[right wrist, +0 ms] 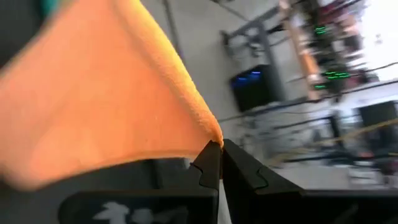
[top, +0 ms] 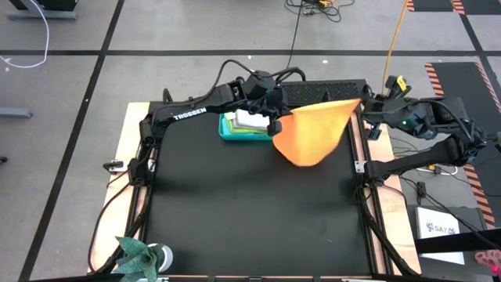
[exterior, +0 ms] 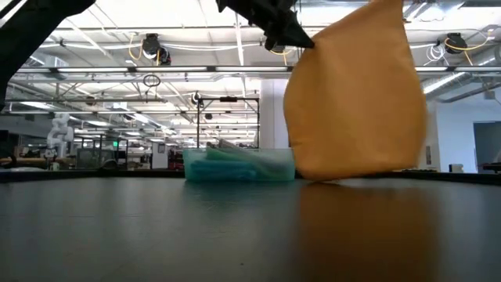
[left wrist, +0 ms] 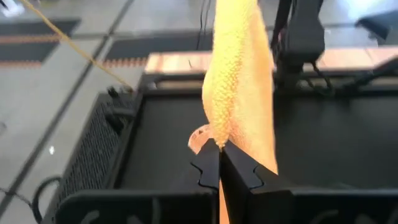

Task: Fold microfiber towels
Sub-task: Fold the orange microfiber towel

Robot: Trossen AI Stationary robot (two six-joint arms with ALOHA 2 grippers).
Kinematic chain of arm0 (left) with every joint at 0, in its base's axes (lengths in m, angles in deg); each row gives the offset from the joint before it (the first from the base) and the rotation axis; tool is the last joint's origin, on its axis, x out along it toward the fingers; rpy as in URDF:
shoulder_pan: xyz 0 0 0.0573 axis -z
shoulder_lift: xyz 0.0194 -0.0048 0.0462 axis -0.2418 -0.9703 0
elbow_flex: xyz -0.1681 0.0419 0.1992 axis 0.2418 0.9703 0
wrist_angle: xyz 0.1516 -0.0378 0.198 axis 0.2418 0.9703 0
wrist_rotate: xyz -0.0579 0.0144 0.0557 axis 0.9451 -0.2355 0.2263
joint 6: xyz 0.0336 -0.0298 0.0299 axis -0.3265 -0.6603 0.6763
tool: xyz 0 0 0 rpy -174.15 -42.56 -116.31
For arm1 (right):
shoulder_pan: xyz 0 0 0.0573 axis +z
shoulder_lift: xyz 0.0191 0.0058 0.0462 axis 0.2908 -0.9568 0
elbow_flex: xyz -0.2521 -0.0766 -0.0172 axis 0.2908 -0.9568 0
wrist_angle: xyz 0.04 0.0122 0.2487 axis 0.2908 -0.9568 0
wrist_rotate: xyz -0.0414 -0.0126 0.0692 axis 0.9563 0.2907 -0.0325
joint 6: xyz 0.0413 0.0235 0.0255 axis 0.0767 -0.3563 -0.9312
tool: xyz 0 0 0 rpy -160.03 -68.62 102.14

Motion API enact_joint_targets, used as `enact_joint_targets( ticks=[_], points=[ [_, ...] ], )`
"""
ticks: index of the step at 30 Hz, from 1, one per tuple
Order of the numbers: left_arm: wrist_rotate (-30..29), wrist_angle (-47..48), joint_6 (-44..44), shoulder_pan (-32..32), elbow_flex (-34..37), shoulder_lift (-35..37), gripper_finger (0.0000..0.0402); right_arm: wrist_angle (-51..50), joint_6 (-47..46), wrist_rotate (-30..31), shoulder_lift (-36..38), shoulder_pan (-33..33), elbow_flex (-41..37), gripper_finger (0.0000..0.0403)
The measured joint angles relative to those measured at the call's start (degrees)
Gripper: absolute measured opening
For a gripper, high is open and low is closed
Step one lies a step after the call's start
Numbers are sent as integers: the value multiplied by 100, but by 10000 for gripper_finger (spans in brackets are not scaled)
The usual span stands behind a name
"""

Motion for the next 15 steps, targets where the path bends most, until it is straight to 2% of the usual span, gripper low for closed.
enact_joint_targets(
  ticks=[4, 7, 11, 15],
  points=[
    [2, -506, 55, -34, 0, 1, 7, 582, 741, 123, -34, -291, 155, 0],
    [4, -628, 31, -45, 0, 1, 11, 765, 892, 72, -27, -436, 222, 0],
    [91, -299, 25, -38, -2, 1, 4, 448, 495, -343, 2, -524, 232, 0],
    [6, 212, 119, -14, -2, -52, 9, -168, -352, -987, -2, -558, 155, 0]
  ],
)
